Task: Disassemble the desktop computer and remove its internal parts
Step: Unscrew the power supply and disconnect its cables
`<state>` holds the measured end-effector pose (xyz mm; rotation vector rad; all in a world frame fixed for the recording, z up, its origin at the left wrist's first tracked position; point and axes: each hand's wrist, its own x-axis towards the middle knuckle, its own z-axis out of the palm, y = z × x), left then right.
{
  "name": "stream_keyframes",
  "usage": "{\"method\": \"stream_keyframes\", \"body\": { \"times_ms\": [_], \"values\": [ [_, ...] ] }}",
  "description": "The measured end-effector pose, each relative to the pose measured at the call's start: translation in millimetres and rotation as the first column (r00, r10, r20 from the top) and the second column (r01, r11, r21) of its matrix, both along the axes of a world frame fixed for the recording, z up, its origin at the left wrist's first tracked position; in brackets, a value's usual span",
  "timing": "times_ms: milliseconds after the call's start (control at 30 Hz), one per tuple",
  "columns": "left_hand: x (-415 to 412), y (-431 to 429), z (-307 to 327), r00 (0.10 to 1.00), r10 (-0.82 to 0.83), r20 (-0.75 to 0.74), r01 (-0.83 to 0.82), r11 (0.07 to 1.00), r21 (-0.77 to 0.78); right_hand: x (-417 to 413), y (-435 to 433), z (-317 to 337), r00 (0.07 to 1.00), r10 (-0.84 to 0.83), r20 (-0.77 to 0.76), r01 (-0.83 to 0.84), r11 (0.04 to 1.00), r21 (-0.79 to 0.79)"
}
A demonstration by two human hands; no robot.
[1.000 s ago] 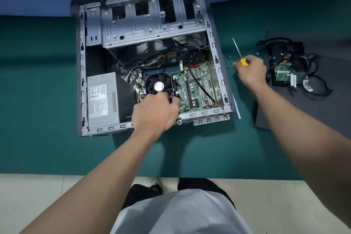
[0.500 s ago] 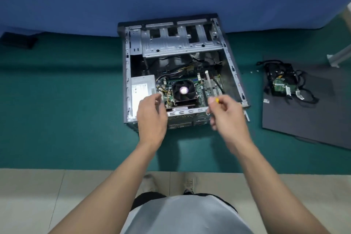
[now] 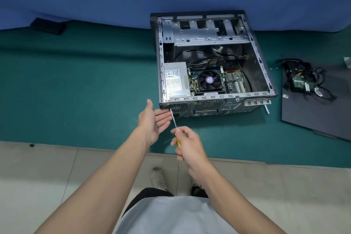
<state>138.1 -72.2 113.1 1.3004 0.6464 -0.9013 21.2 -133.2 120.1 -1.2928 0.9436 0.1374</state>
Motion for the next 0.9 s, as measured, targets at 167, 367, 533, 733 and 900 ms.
{"method": "stream_keyframes", "body": {
  "times_ms": [167, 367, 533, 733, 900],
  "values": [
    [7.4, -2.5, 5.8, 1.0, -0.004, -0.021, 0.002, 0.994, -0.105, 11.7, 7.5, 0.2, 0.997, -0.079, 0.021, 0.076, 0.988, 0.137],
    [7.5, -7.5, 11.9, 0.998, -0.017, -0.059, 0.008, 0.987, -0.16, 15.5, 10.7, 0.1, 0.984, -0.17, 0.047, 0.153, 0.956, 0.251],
    [7.0, -8.9, 10.9, 0.999, -0.013, -0.042, 0.007, 0.99, -0.138, 15.1, 3.2, -0.6, 0.987, -0.145, 0.067, 0.12, 0.95, 0.289],
    [7.7, -7.0, 12.4, 0.999, -0.029, -0.021, 0.027, 0.994, -0.11, 14.9, 4.9, -7.1, 0.977, -0.198, 0.077, 0.153, 0.906, 0.395],
    [8.5, -7.2, 12.4, 0.999, -0.048, -0.007, 0.048, 0.995, -0.086, 14.1, 4.8, -11.7, 0.968, -0.234, 0.088, 0.169, 0.873, 0.457]
  ]
}}
